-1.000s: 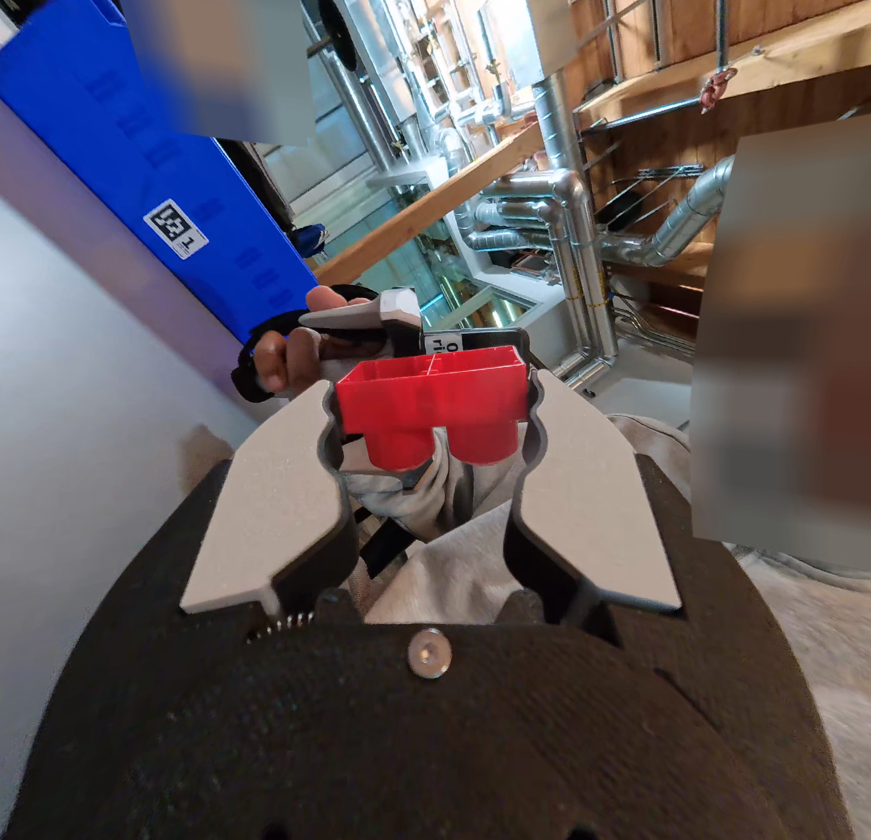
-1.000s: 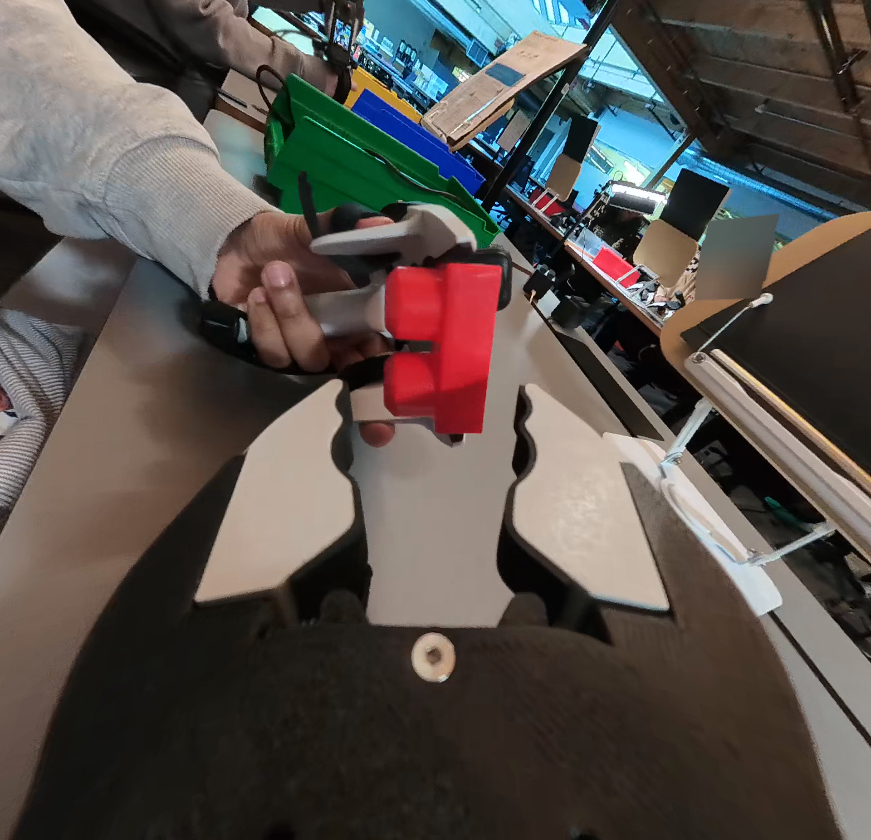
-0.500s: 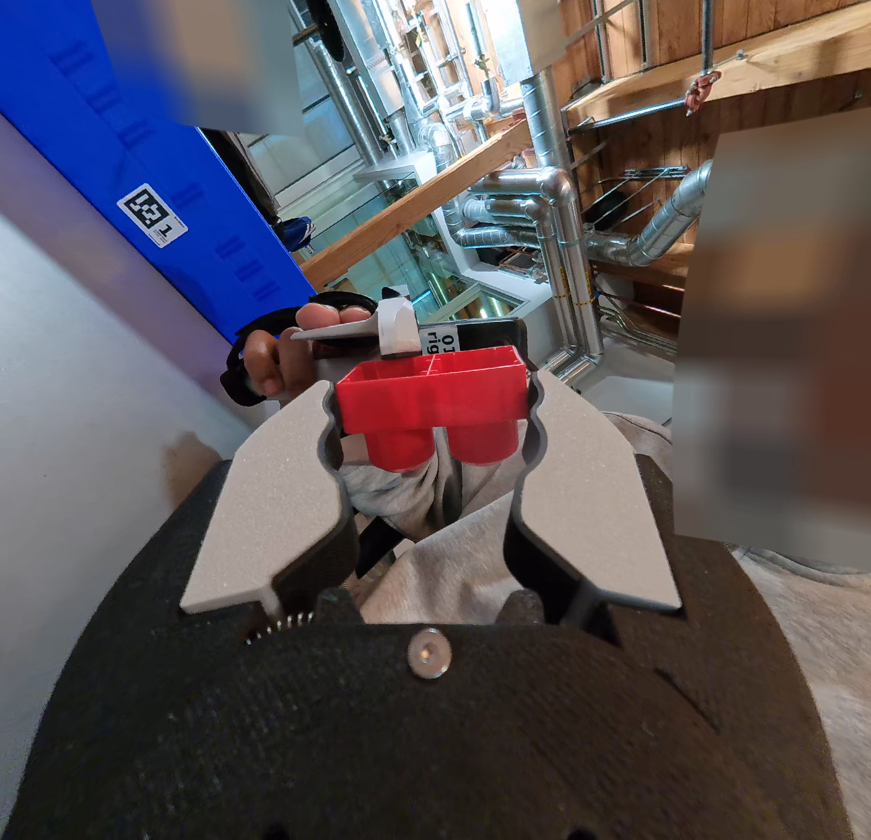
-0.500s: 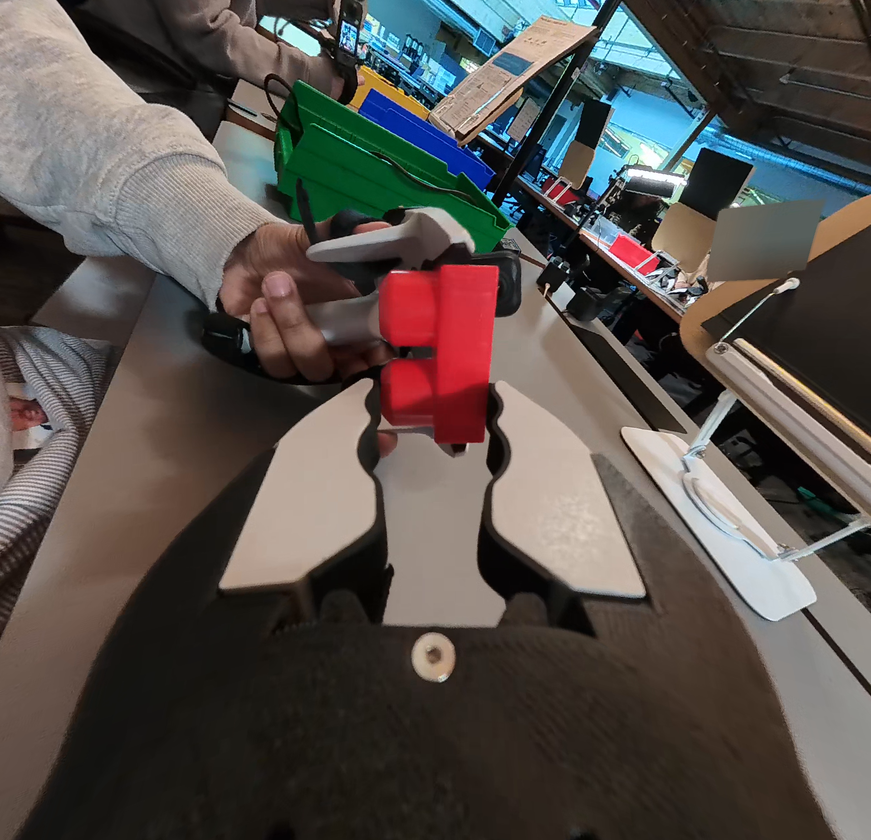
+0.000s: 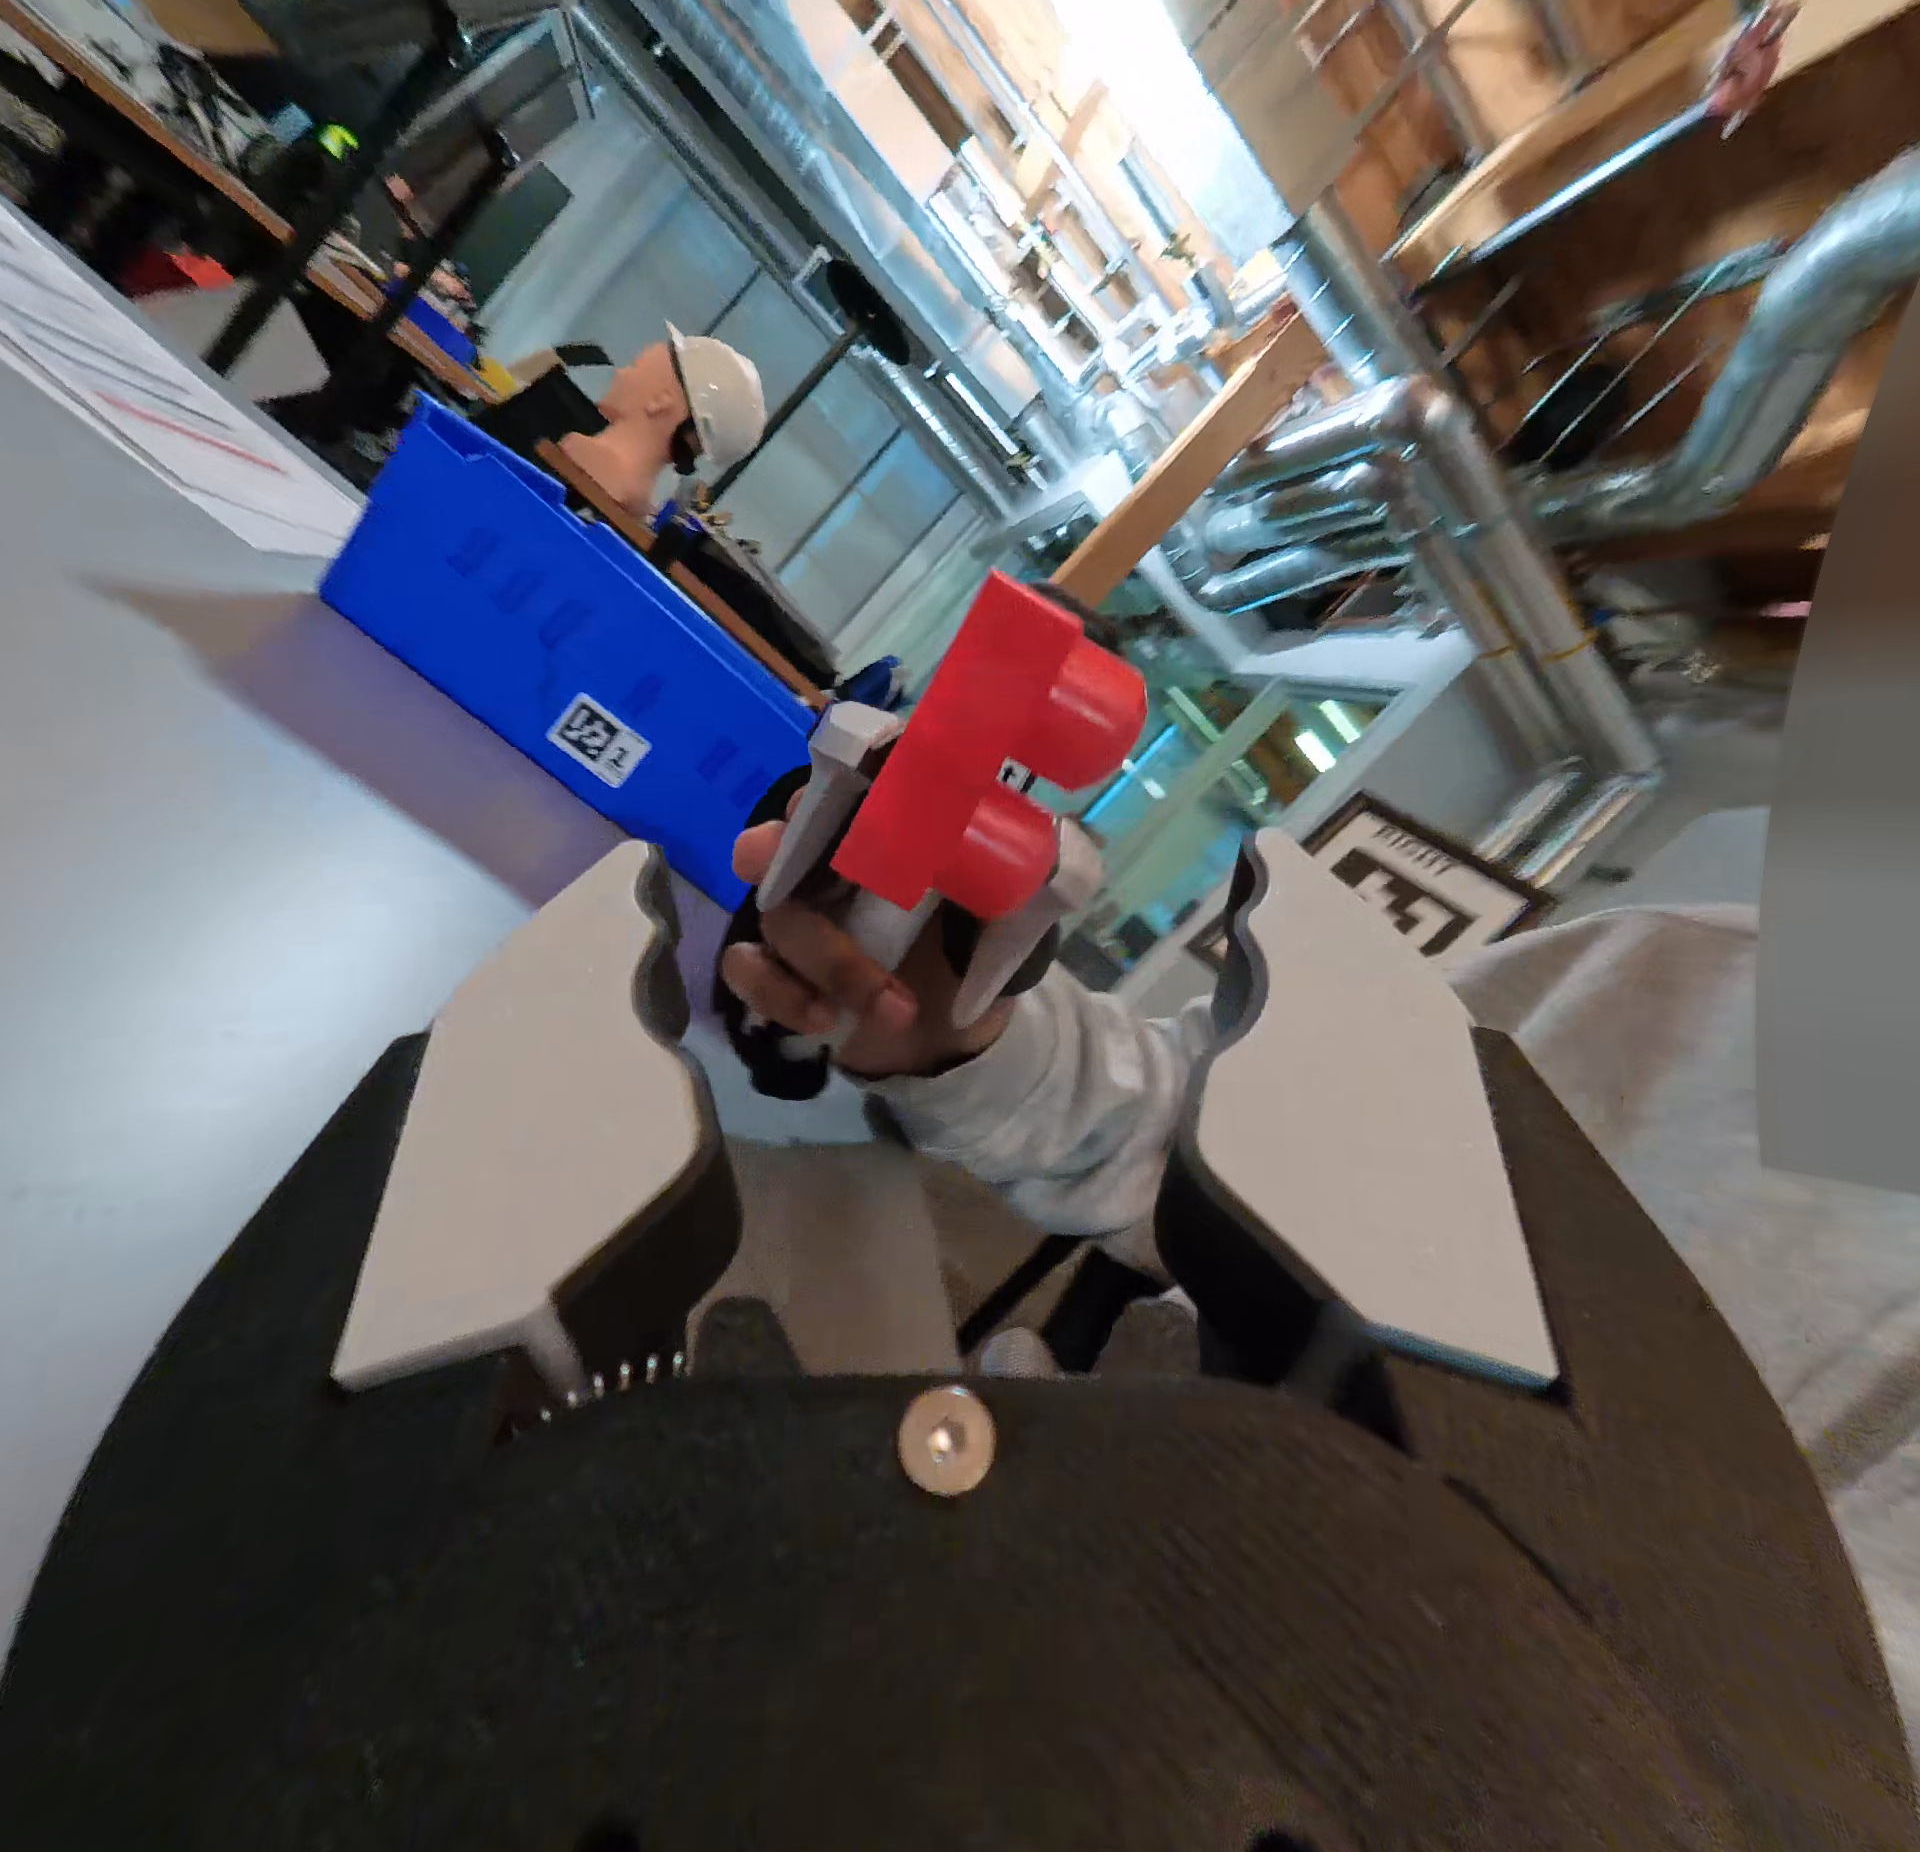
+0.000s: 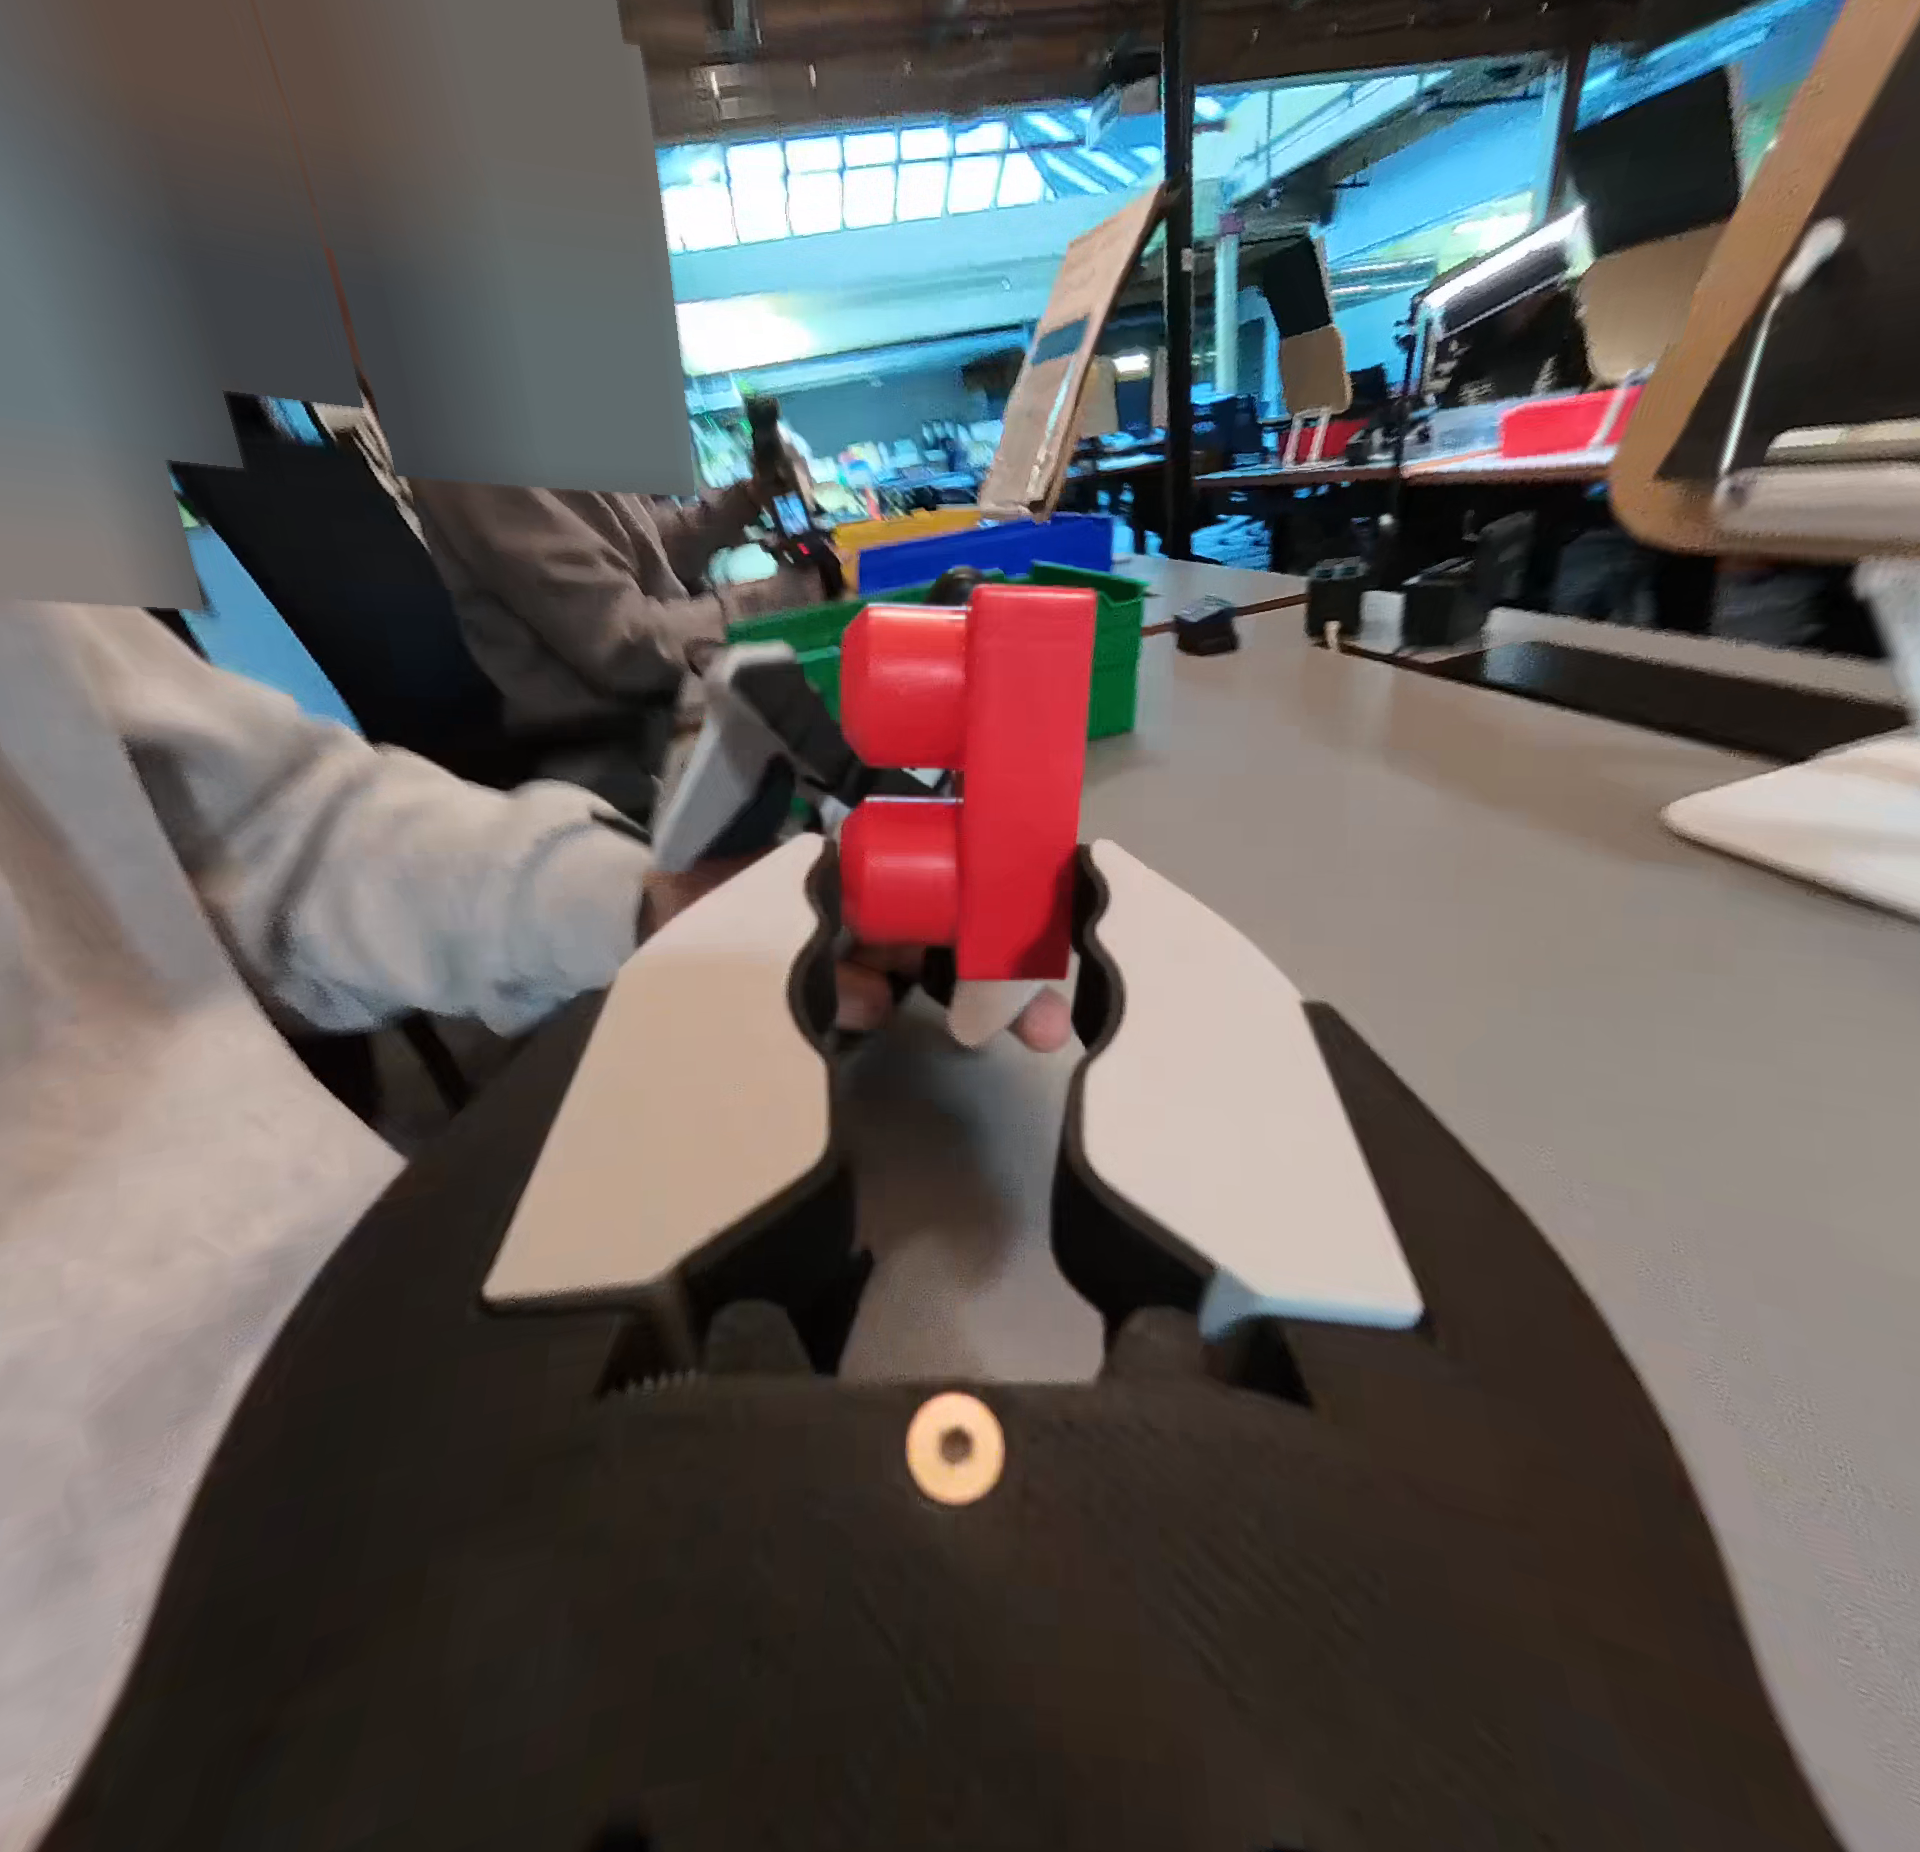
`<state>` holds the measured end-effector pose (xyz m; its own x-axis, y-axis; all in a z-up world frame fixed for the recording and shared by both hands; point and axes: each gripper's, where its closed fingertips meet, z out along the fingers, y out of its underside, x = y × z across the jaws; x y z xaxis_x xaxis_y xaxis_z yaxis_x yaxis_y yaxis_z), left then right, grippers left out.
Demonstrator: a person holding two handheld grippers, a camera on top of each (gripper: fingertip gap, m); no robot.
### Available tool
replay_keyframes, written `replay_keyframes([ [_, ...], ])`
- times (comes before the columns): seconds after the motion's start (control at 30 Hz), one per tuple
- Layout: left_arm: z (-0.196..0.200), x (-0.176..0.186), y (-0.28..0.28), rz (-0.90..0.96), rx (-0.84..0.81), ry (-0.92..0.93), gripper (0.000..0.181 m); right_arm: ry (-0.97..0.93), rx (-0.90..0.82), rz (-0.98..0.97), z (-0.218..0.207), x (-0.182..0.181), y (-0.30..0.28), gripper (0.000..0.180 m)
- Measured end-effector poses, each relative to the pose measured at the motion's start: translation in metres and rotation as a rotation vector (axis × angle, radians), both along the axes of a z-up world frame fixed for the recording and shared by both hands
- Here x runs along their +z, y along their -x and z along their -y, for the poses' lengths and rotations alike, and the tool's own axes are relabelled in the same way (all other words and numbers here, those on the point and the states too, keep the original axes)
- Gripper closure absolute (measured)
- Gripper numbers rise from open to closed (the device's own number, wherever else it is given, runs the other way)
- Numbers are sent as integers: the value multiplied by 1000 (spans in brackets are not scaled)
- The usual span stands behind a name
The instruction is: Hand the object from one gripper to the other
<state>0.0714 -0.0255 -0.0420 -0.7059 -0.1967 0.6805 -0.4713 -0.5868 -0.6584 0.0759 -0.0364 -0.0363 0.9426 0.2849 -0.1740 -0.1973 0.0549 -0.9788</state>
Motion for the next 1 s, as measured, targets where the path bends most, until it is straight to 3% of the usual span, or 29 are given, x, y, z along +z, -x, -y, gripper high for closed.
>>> replay_keyframes([
  [0.1,3,0,2,70,50,-109,86,-6,55,-133,0,2,0,136],
  [0.33,2,11,7,208,141,-207,90,56,137,-129,-8,-10,21,136],
  [0.6,5,6,6,243,183,-320,113,96,148,-116,-14,-19,28,136],
  [0.7,9,3,6,238,181,-334,113,109,153,-109,-15,-22,31,136],
  [0.9,6,7,8,245,179,-314,135,126,153,-104,-17,-25,32,136],
  [1.0,6,7,7,228,163,-303,135,124,150,-106,-16,-25,31,136],
])
